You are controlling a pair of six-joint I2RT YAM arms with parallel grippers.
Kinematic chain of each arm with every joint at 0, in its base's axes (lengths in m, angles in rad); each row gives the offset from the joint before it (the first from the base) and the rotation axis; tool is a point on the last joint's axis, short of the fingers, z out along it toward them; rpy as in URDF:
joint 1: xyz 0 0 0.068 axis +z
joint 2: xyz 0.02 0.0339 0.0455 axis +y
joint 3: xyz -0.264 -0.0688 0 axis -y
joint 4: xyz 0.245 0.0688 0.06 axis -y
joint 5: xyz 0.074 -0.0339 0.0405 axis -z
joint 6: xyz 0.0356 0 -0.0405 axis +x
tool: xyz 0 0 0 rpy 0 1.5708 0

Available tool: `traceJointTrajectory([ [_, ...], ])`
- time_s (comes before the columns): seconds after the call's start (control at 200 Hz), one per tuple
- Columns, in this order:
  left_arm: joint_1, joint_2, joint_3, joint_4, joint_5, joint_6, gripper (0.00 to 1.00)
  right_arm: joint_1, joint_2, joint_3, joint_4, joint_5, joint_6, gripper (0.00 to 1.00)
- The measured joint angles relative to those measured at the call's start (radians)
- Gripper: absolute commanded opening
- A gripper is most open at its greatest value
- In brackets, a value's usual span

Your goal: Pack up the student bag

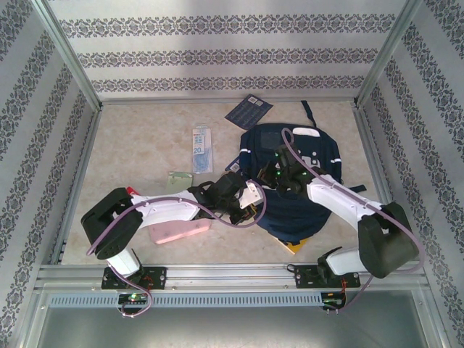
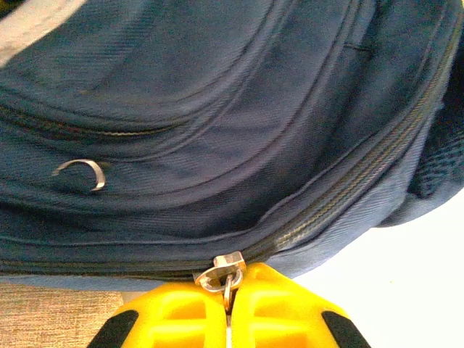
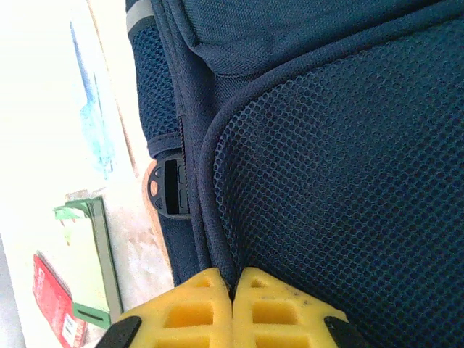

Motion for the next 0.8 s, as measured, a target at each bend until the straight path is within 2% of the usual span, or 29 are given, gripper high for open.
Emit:
traceJointTrajectory([
  [0.799,0.001,-0.05,0.075,-0.206,-0.004,-0.026,0.03,0.028,0.267,0.227,0.044,-0.077,0.264,0.0],
])
